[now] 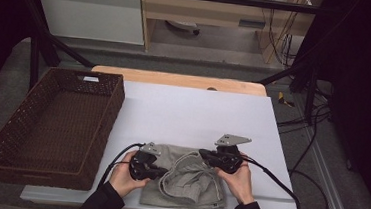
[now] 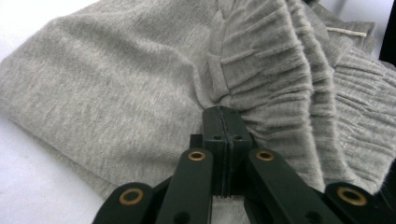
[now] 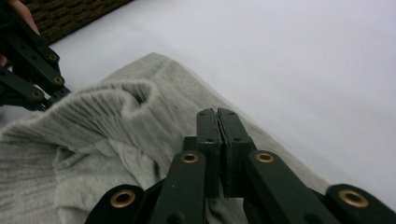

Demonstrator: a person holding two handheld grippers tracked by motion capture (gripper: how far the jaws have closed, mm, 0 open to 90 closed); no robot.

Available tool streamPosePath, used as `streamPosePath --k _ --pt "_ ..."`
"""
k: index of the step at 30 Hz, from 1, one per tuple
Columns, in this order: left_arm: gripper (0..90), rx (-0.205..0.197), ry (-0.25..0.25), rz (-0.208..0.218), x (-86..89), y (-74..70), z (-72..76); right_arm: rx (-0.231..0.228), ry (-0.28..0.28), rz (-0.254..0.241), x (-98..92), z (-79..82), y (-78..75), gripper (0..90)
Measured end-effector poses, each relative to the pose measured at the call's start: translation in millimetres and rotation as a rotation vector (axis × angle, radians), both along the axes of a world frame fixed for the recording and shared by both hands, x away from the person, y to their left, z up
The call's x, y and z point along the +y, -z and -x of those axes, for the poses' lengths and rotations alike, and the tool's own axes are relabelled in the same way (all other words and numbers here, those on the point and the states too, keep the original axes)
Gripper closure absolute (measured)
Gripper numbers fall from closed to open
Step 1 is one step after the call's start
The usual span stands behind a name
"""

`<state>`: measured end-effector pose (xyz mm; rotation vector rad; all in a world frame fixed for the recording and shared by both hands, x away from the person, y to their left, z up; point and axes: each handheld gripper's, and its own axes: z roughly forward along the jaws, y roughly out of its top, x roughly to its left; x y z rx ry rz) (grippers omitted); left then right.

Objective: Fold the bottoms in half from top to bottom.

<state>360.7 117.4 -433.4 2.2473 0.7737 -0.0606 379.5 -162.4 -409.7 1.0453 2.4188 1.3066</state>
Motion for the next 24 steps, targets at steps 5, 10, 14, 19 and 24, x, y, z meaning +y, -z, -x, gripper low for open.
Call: streamPosePath --k 5,10,14,19,24 --pt "89.9 -0.007 -0.007 0.005 0.1 -2.1 1.9 0.036 -0.057 -0.012 7.1 4.5 1.4 90.0" --pt "89.9 0.001 0.023 -0.005 -0.2 -3.8 7.1 0.050 -0.110 0.025 4.9 20.4 -0.6 90.0" --pt "89.9 -0.005 0.026 -0.009 1.0 -6.3 10.7 0.063 -0.137 0.055 4.6 32.3 2.4 90.0" --pt "87.7 -0.014 -0.029 -0.003 -3.8 -8.6 7.0 0.084 -0.136 0.059 4.0 41.2 10.3 90.0" --pt "89.8 -0.017 -0.012 -0.041 -9.1 -6.3 13.2 0.092 -0.133 0.057 1.6 49.8 16.3 90.0"
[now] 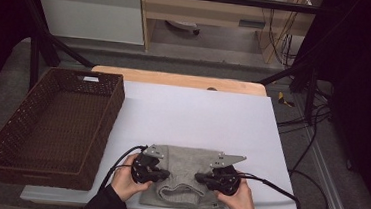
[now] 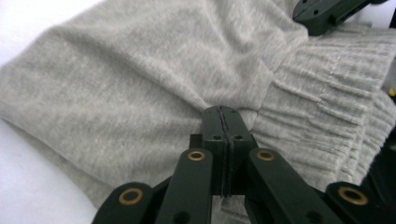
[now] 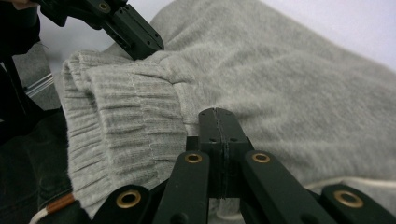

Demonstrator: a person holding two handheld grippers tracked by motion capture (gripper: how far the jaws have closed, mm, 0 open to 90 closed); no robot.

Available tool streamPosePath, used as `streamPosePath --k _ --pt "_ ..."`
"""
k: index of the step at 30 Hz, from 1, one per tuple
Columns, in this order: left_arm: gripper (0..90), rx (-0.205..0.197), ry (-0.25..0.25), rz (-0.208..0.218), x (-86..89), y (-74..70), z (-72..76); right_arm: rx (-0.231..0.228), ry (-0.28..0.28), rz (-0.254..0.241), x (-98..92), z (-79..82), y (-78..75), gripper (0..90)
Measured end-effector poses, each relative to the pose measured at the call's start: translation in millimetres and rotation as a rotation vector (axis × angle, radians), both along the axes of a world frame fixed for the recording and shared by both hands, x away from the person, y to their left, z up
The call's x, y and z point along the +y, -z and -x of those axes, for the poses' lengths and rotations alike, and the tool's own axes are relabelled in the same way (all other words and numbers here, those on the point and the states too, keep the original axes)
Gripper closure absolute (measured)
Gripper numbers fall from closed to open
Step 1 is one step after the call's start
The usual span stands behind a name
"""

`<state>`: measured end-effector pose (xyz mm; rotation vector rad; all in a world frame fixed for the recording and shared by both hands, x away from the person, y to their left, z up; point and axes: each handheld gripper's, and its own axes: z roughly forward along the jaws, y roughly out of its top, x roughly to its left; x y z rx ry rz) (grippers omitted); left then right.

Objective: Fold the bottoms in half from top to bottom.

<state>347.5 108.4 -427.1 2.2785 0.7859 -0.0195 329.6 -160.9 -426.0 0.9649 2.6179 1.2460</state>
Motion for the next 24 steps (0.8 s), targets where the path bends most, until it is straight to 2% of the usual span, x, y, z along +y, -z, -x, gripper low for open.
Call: streamPosePath --k 6,8,10,17,21,24 --pt "90.0 -0.008 -0.003 -0.024 -0.7 4.0 14.0 -0.017 0.015 0.011 -1.2 13.1 4.1 90.0" --pt "90.0 -0.014 -0.010 -0.027 -1.4 4.6 16.8 -0.013 0.030 -0.007 -3.7 15.9 8.0 90.0" --pt "90.0 -0.021 -0.010 -0.031 -2.3 4.7 18.0 -0.003 0.045 -0.011 -7.6 18.2 11.5 90.0" --pt "90.0 -0.025 -0.010 -0.027 -3.6 6.9 18.8 -0.020 0.050 -0.013 -13.9 24.7 22.8 90.0" --pt "89.6 -0.036 -0.008 -0.021 -3.3 7.8 18.6 -0.020 0.058 -0.016 -12.8 24.5 24.7 90.0" --pt "85.4 -0.041 -0.020 -0.021 -1.7 7.2 17.4 -0.021 0.053 -0.019 -13.0 23.2 24.0 90.0"
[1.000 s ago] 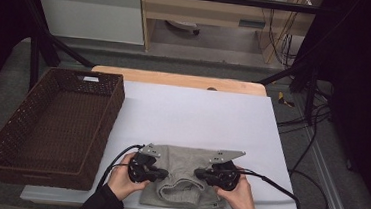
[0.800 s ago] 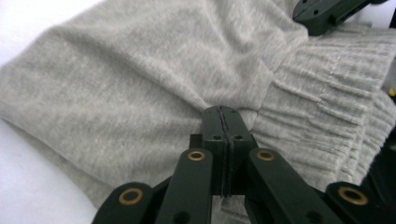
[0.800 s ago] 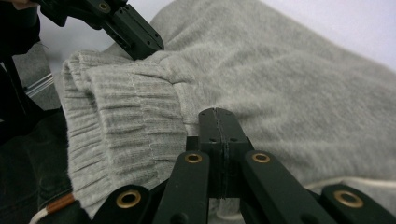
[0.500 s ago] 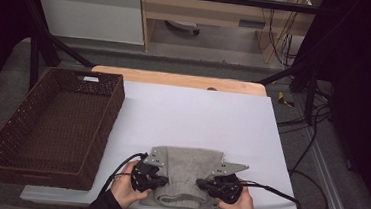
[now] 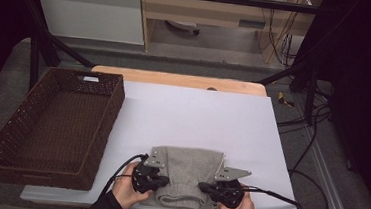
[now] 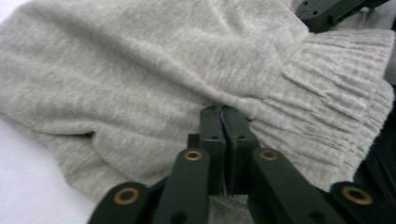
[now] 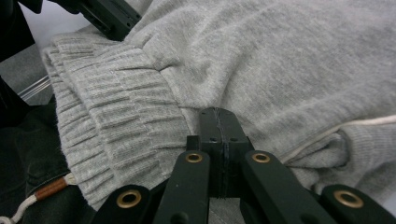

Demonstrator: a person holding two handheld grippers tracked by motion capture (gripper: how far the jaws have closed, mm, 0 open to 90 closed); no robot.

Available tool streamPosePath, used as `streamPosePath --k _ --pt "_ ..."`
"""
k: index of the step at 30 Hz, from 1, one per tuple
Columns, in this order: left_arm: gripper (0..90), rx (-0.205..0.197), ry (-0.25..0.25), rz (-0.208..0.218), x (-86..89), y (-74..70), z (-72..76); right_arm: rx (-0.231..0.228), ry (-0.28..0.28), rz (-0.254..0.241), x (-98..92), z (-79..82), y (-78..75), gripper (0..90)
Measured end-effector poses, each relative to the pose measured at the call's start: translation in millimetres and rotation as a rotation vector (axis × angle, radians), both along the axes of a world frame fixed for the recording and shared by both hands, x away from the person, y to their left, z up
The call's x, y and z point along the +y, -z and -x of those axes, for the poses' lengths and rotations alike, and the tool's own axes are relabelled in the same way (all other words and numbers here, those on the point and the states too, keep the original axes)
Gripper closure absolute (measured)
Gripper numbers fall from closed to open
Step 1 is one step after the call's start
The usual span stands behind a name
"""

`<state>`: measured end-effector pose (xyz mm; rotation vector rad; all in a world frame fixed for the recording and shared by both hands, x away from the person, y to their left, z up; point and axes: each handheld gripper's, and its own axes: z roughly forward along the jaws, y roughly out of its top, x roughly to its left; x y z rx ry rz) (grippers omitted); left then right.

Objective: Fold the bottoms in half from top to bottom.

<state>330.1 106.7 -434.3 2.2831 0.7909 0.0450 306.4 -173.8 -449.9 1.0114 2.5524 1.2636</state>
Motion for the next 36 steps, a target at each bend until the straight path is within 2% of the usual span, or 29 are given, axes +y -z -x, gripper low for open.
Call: streamPosePath --k 2,4,6,11,13,18,20,22,27,31,36 --pt "81.0 -0.005 -0.007 0.006 2.4 -1.0 -1.9 -0.002 0.000 -0.005 -0.8 -1.6 -2.8 89.5" --pt "75.2 -0.013 -0.019 0.019 6.2 -3.2 -3.9 -0.031 0.002 -0.015 -2.3 -3.1 -7.6 84.4" --pt "68.3 -0.027 -0.017 0.036 10.1 -5.4 -5.6 -0.041 0.006 -0.032 -4.7 -4.4 -13.3 80.3" --pt "51.3 -0.041 -0.032 0.058 16.2 -9.8 -8.2 -0.072 0.074 -0.080 -12.2 -10.7 -25.6 61.8" --pt "42.6 -0.050 -0.038 0.060 17.9 -11.4 -9.4 -0.083 0.090 -0.079 -14.9 -14.5 -29.2 52.3" --pt "27.7 -0.060 -0.055 0.055 22.9 -14.2 -13.2 -0.097 0.141 -0.056 -21.4 -23.0 -35.3 31.5" --pt "21.2 -0.069 -0.066 0.052 24.8 -14.2 -14.7 -0.111 0.158 -0.043 -24.7 -25.1 -36.3 25.7" --pt "15.6 -0.079 -0.074 0.040 26.8 -14.3 -16.7 -0.104 0.176 -0.044 -27.7 -26.3 -37.1 19.9" --pt "10.5 -0.073 -0.104 0.048 33.7 -16.6 -20.6 -0.078 0.213 -0.055 -36.7 -29.8 -34.4 7.6" --pt "9.2 -0.069 -0.111 0.058 38.5 -19.9 -23.6 -0.045 0.235 -0.071 -44.5 -31.1 -29.9 5.3" --pt "7.9 -0.067 -0.117 0.066 40.9 -22.3 -27.6 -0.034 0.248 -0.066 -51.1 -32.9 -25.6 4.1"
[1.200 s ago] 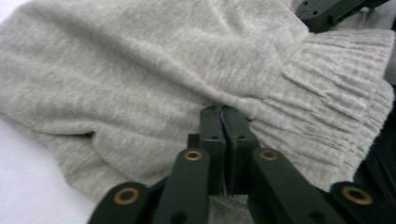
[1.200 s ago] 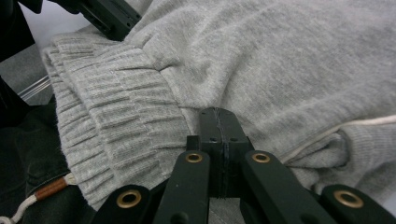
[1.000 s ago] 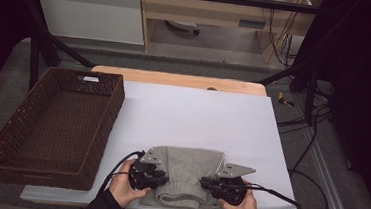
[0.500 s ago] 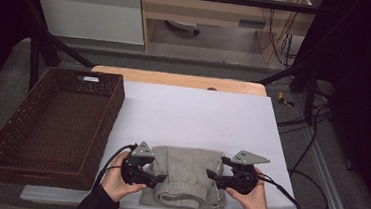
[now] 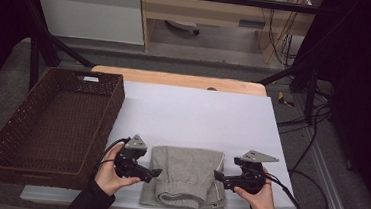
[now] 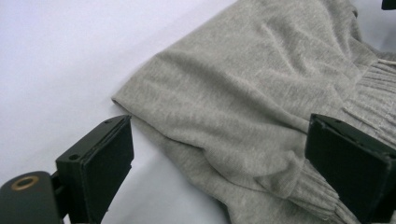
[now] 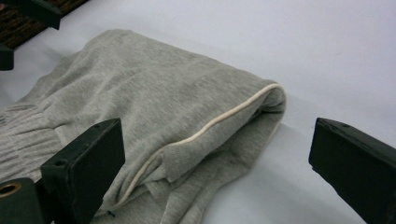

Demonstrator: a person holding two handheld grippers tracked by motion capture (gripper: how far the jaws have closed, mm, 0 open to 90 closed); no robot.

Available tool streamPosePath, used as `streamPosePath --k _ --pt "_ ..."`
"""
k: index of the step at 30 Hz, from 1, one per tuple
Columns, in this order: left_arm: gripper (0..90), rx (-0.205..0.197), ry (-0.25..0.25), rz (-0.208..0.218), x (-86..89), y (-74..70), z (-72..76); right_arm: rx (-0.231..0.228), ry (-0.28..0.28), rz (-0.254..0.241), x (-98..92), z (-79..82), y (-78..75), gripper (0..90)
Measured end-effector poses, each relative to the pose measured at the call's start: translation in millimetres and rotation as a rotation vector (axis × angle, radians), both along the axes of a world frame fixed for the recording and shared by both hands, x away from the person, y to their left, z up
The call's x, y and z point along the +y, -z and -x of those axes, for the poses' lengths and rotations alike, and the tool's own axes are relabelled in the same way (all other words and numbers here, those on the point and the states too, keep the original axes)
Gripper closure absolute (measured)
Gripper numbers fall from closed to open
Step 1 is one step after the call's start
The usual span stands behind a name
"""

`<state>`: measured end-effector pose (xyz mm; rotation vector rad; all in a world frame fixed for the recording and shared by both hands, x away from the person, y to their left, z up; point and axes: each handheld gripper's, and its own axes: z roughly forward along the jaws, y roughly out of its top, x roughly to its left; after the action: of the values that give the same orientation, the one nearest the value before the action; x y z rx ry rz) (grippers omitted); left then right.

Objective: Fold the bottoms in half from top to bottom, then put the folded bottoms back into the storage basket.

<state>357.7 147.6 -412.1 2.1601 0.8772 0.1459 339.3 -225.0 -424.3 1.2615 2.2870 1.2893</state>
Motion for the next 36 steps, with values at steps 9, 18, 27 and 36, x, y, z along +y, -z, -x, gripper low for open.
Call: streamPosePath --k 9,18,27,36 --pt "5.8 0.010 -0.021 -0.014 1.5 0.2 -12.8 0.017 0.018 0.003 -2.2 0.1 1.7 2.5" --pt "5.3 0.007 -0.053 -0.010 0.4 -2.4 -29.2 0.016 0.013 0.006 -2.3 1.1 1.6 1.6" --pt "6.2 0.015 -0.075 0.008 -3.7 0.5 -42.2 0.022 0.012 0.007 -2.6 1.9 0.8 1.5" --pt "8.7 0.030 -0.110 -0.029 -4.6 10.4 -54.6 0.022 0.008 0.014 -2.3 1.4 1.8 1.3"
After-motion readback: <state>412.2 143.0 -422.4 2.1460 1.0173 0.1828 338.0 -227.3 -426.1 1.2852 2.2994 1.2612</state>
